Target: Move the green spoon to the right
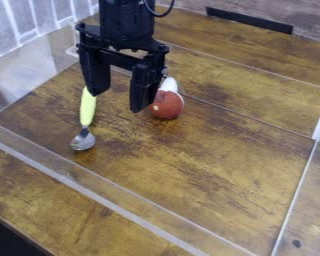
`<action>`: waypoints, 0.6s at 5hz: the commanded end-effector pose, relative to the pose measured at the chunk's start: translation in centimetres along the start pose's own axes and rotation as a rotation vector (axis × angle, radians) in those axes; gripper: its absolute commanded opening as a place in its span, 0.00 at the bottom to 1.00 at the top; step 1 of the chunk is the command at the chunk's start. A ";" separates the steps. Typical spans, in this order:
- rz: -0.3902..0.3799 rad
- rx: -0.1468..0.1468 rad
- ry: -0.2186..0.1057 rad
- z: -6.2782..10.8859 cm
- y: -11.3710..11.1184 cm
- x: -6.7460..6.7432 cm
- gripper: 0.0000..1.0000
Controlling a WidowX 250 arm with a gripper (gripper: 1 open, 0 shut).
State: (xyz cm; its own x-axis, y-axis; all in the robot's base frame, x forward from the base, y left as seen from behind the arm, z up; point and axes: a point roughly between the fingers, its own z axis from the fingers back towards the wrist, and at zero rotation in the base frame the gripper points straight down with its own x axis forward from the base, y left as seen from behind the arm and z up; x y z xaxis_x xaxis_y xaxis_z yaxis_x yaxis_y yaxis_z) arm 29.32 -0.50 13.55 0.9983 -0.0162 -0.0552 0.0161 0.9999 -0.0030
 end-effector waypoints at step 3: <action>0.203 -0.007 -0.021 -1.3 4.6 0.2 1.00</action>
State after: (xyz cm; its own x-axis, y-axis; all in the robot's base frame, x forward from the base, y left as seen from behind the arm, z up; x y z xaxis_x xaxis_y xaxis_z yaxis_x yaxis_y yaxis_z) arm 29.42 4.02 11.03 0.9798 0.1846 -0.0766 -0.1849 0.9828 0.0023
